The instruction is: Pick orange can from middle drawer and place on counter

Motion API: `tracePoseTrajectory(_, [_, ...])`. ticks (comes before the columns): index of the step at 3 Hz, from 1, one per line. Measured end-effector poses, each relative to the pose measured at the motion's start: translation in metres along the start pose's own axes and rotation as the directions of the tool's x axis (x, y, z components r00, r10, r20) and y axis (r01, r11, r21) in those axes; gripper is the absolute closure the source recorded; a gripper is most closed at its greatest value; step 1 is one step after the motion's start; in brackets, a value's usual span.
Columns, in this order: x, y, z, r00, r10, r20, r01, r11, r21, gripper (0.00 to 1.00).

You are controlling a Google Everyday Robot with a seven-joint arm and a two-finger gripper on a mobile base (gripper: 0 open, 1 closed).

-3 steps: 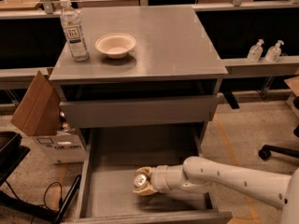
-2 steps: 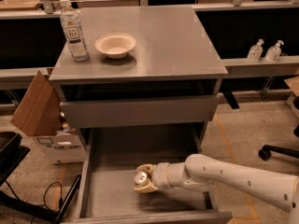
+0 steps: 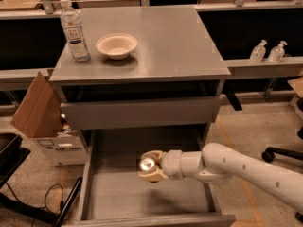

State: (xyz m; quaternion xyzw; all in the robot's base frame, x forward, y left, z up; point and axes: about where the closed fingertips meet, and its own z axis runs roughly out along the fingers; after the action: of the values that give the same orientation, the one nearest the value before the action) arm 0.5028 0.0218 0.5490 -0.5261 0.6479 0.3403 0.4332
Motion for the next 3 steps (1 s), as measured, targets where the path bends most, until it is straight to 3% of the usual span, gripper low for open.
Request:
tracePoseTrajectory(1, [-0.051, -0.007, -0.048, 0.996, 0.073, 0.045, -0.074, 0.9970, 0.019, 1.00])
tracePoseTrajectory(2, [-0.115, -0.022, -0.098, 0.992, 0.122, 0.022, -0.123, 0.9915, 0.044, 1.00])
tracePoseTrajectory(3, [-0.162, -0.036, -0.138, 0.986, 0.165, -0.026, -0.162, 0.9827, 0.091, 1.00])
